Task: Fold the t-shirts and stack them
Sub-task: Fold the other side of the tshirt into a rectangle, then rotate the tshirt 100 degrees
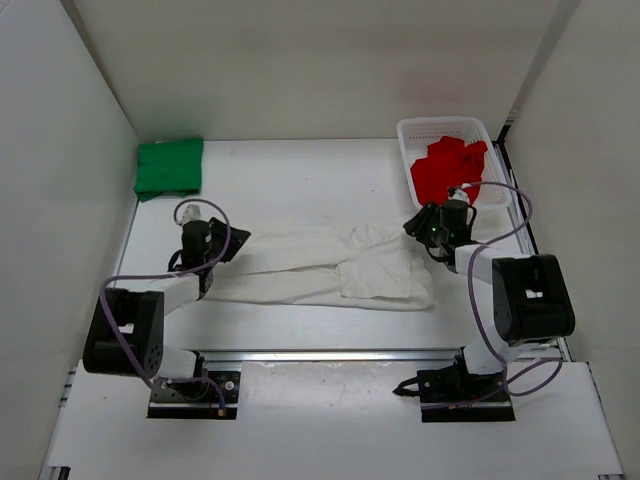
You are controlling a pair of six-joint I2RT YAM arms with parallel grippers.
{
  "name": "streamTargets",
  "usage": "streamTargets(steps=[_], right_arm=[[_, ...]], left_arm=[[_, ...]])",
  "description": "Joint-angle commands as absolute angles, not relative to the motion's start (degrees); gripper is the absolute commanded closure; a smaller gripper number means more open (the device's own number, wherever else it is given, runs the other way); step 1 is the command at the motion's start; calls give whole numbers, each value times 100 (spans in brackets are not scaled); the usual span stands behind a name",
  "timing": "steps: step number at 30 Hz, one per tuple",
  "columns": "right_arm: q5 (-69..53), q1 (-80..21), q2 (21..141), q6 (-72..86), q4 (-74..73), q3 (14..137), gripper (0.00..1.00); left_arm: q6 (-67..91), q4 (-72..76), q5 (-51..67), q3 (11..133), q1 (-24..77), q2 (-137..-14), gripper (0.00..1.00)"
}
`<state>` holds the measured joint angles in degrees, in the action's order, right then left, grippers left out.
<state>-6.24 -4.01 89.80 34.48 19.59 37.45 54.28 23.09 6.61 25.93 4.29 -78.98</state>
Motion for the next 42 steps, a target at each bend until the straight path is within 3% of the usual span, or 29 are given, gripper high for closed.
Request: streamTargets(steps=[1,12,14,16,19,33,34,36,38,42], right_arm=[[-220,-597,9289,2997,2004,4297,61],[545,-676,10046,2865,1556,4842,61],[519,-616,10142,2865,1477,4930,69],[649,-580,10116,2918,1336,4983,90],[711,-492,10099,3032,1143,4949,100],[703,-263,9747,3349,862,4798,100],[686,-290,9712,3366,914,4799,97],[546,-343,9555,3357,1054,4703,77],[510,-448,9309,3384,985,4693,66],[694,-746,8625,3313,835,4440,59]], left_arm=[[5151,2163,667,3127,852,-8357,58],[5422,2487,1283,3331,475,-9412,59],[5502,2566,1396,3270,300,-9465,59],[5729,2680,1598,3156,10,-9518,59],[5906,2821,1626,2884,-473,-9466,61],[6231,2926,1187,2321,-941,-8667,60],[6240,2918,1195,2303,-897,-8536,60],[6197,2874,1160,2364,-801,-8411,60],[6048,2700,1204,2504,-590,-8184,59],[5714,2269,1248,2873,-229,-7736,58]])
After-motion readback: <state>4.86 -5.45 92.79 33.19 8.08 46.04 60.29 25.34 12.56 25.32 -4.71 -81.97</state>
